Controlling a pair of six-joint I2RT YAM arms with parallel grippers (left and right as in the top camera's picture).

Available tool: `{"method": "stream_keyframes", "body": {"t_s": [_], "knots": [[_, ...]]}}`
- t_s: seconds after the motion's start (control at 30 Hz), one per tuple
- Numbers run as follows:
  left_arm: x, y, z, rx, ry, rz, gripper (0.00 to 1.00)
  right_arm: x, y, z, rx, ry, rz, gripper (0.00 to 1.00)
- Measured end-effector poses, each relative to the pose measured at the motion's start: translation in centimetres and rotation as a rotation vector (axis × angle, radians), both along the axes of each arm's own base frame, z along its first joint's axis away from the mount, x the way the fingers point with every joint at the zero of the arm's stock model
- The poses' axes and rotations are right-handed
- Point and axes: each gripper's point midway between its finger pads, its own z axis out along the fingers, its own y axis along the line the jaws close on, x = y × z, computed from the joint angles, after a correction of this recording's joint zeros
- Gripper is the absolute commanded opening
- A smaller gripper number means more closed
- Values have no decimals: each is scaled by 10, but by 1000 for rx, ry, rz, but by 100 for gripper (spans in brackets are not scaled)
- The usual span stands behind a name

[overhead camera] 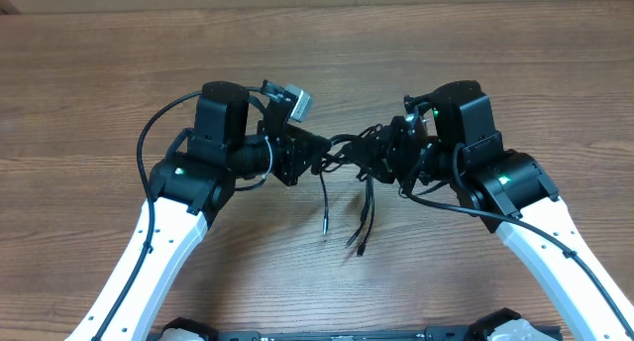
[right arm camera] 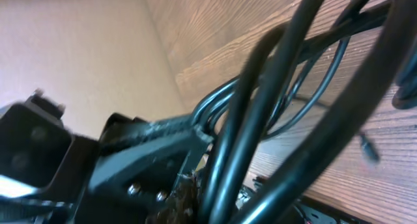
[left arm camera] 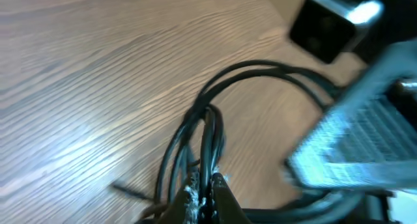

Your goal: Untangle cables

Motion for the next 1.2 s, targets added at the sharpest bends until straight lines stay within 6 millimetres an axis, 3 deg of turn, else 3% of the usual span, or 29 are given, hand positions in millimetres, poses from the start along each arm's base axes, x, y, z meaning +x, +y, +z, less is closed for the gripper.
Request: {"method": "stream_keyframes", "body": {"t_s": [0.13, 0.47, 0.7, 1.0, 1.2], "knots": [[2, 11, -13, 67, 31, 58, 4, 0, 5, 7, 30, -38, 38, 4], [1, 38, -43, 227, 106, 174, 4, -6, 26, 52, 200, -201, 196, 4], [4, 48, -49, 278, 104, 217, 4, -14, 29, 59, 235, -206, 245, 4], [9, 55, -52, 316, 92, 254, 4, -22, 35, 82, 320, -277, 326, 4], [13, 56, -67, 344, 131, 256, 4, -27, 35, 84, 338, -256, 348, 4]]}}
